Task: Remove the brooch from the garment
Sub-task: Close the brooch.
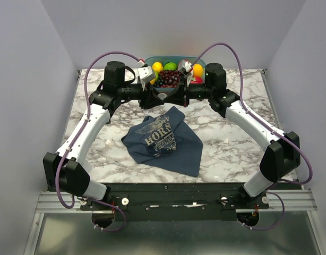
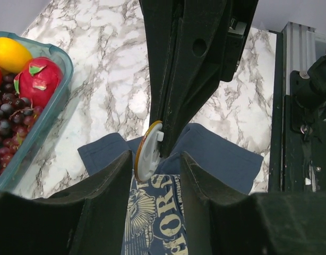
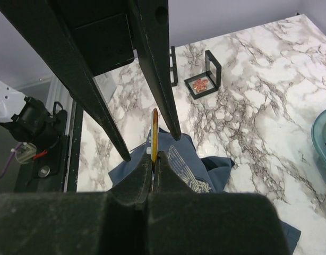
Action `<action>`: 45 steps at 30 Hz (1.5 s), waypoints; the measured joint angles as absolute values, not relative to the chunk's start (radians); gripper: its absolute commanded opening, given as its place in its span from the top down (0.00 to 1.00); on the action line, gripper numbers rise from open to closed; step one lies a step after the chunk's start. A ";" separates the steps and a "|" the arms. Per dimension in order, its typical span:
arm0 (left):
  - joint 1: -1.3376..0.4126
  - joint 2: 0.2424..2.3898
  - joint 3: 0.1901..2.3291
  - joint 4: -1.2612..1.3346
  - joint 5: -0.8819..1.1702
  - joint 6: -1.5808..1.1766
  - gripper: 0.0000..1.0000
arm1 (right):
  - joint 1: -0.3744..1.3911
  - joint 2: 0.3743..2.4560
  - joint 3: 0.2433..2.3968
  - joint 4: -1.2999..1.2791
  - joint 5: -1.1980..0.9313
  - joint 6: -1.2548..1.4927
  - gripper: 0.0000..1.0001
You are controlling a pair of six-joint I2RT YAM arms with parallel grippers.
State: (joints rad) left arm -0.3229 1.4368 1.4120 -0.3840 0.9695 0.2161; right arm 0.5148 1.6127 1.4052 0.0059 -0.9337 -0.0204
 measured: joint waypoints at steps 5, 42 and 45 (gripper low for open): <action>-0.337 1.450 1.414 -0.366 0.950 0.198 0.56 | 0.515 1.613 1.405 0.000 -0.934 -0.027 1.00; -0.342 1.472 1.438 -0.405 0.933 0.203 0.68 | 0.510 1.613 1.419 -0.052 -0.933 -0.080 1.00; -0.342 1.485 1.448 -0.405 0.936 0.189 0.71 | 0.505 1.613 1.419 -0.055 -0.932 -0.088 1.00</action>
State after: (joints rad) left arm -0.3416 1.4845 1.4483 -0.4049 0.9360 0.1894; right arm 0.5049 1.6131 1.4189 -0.0551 -0.9321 -0.0883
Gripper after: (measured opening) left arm 0.314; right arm 0.011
